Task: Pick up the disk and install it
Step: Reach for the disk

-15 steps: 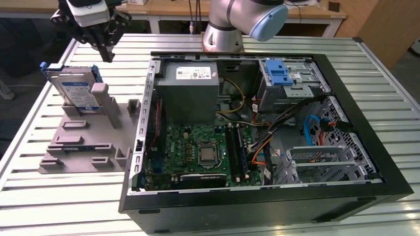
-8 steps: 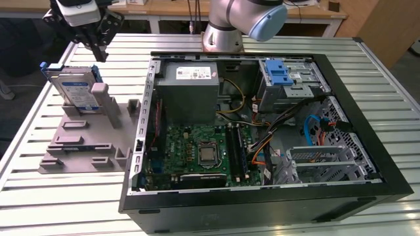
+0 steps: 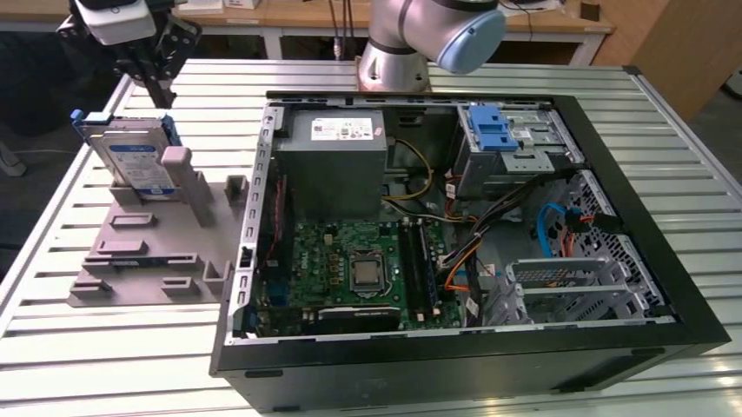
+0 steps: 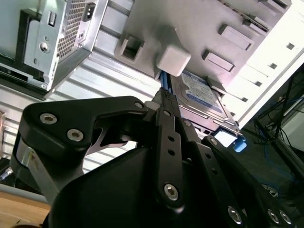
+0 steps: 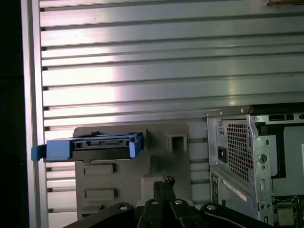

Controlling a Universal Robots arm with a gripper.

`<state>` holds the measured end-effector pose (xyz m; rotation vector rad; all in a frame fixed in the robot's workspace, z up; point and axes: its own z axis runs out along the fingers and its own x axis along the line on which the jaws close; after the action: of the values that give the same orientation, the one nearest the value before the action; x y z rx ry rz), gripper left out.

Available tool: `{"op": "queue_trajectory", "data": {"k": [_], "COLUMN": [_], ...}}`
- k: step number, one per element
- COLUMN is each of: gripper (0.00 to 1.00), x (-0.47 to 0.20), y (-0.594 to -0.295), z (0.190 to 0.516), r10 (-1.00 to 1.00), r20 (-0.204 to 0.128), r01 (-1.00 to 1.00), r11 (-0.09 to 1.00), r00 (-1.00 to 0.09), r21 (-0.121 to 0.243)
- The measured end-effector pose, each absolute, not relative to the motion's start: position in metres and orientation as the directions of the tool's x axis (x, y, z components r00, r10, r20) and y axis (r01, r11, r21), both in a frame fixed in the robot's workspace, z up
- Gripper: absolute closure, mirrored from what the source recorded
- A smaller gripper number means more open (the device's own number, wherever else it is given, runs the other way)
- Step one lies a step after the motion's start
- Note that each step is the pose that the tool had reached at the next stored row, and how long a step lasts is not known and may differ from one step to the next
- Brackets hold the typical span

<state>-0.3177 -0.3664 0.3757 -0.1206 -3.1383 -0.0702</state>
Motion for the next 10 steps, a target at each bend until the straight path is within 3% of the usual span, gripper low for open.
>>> {"op": "queue_trajectory", "data": {"k": [10], "gripper": [0.89], "x": [-0.344], "y": [-0.359], "z": [0.374], "r10": [0.077], "r20": [0.002], "r01": [0.077], "r11": [0.996], "r00": [-0.997], "r21": [0.045]}}
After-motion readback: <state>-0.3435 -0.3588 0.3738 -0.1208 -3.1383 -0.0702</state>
